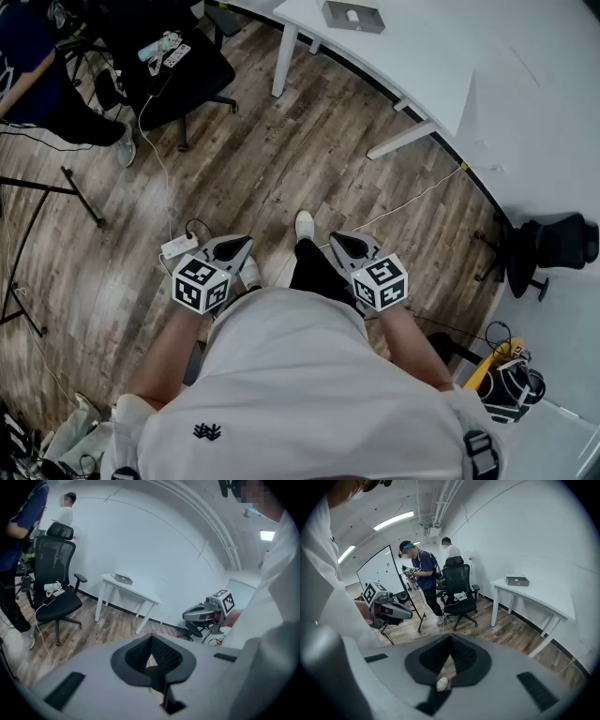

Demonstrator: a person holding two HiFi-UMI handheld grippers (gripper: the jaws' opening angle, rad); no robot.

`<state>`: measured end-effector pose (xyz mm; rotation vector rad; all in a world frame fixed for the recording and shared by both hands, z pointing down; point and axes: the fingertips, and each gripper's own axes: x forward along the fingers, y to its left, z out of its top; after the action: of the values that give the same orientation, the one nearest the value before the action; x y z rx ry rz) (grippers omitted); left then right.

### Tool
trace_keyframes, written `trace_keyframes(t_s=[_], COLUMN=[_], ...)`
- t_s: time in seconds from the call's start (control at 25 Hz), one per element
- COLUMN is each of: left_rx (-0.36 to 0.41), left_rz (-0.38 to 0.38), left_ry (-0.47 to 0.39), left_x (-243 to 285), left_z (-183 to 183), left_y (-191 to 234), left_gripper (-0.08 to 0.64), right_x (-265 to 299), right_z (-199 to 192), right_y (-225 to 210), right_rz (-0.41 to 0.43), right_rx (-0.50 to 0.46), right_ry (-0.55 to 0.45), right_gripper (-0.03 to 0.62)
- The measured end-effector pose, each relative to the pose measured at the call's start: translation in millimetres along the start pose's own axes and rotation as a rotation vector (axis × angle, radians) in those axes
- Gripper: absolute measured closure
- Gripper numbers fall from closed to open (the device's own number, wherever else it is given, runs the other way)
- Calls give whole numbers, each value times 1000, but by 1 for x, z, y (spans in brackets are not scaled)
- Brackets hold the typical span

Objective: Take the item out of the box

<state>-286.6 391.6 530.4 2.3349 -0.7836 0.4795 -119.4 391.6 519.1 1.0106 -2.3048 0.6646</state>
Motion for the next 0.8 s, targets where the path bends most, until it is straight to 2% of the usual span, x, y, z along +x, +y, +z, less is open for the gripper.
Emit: trace_keyframes(t_s=[0.24,0.36,0.52,0.68,0.8], left_rx=[42,49,100,156,201], left_rz=[-22,-4,15,49,63], left_ry=[2,19,42,49,65], left_x=[52,73,107,141,165], left_z=[41,68,115,159,180], left_y=[-1,6,10,15,21], left_gripper=[554,554,554,554,554], right_x=[15,25,27,24,30], right_z=[16,33,62,82,86], right_y=[-46,-75,-122,-164,-192], right_rz=[12,31,60,53,46], right_rx=[21,28,46,18,35], right_ry=[-42,-70,-123,-162,-167], right_gripper=[586,586,586,581,523])
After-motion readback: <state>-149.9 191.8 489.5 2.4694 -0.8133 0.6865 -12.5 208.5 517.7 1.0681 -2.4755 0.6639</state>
